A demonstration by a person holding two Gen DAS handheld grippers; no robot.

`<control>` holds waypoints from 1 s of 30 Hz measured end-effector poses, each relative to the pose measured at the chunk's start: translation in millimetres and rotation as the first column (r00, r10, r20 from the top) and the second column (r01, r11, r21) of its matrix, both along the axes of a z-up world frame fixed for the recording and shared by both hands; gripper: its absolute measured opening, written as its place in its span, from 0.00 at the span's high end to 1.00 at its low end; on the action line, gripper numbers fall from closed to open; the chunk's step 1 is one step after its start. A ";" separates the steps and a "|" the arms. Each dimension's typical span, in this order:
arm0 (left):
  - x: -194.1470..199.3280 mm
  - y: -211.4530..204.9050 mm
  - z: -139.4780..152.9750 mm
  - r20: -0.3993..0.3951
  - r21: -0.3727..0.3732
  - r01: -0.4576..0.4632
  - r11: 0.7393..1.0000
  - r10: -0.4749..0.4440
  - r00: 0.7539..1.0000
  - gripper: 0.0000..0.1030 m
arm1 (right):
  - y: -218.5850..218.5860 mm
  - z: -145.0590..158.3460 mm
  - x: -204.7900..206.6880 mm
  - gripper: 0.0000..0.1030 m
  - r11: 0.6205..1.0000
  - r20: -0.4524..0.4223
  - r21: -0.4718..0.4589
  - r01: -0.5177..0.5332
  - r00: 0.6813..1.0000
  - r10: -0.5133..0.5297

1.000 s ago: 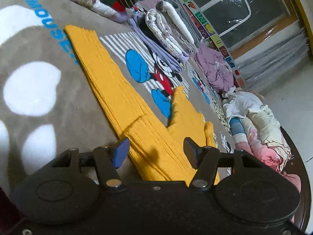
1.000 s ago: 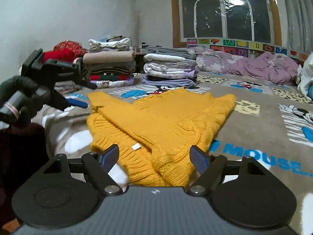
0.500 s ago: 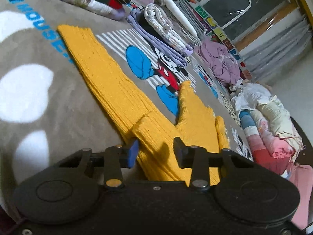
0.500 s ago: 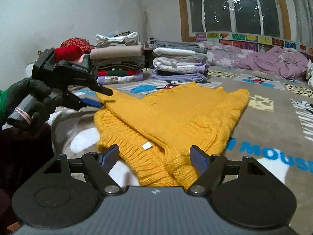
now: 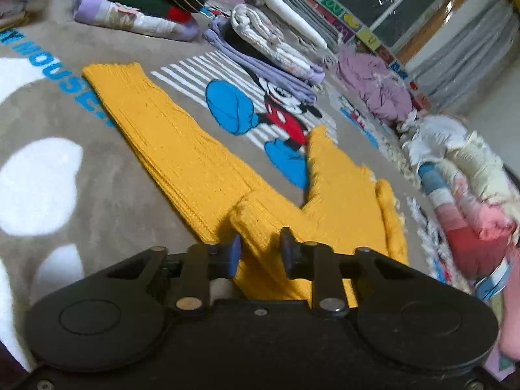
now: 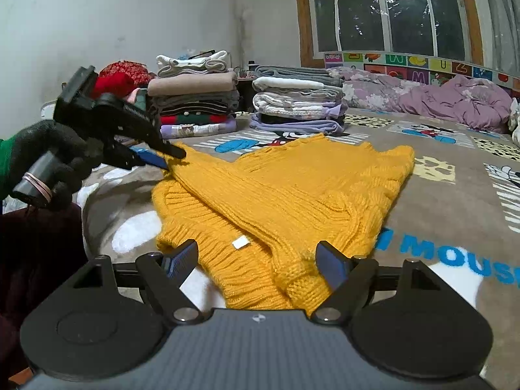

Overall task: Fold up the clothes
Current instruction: 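Move the left gripper to the yellow sleeve and grasp its cuff, then lift the sleeve with the left gripper, lay it across the sweater, release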

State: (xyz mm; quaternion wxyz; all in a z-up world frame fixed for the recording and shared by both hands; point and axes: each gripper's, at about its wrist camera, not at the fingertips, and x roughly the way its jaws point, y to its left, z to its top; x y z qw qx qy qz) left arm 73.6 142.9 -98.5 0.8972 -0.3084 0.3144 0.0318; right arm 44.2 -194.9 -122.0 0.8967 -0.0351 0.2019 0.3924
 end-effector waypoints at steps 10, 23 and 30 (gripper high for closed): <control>31.7 -36.4 55.7 0.160 -0.027 0.091 0.995 -0.086 0.983 0.93 | -2.2 3.0 4.6 0.23 1.000 0.000 0.011 -0.005 1.000 0.005; 116.6 -114.5 83.3 0.182 -0.048 0.200 0.979 -0.188 0.965 0.94 | -9.8 5.4 7.8 0.23 0.999 -0.026 0.036 -0.025 0.999 0.026; 157.5 -135.8 77.7 0.154 -0.089 0.203 0.975 -0.187 0.970 0.94 | -11.3 0.3 6.6 0.23 0.998 -0.064 0.035 -0.061 0.996 0.063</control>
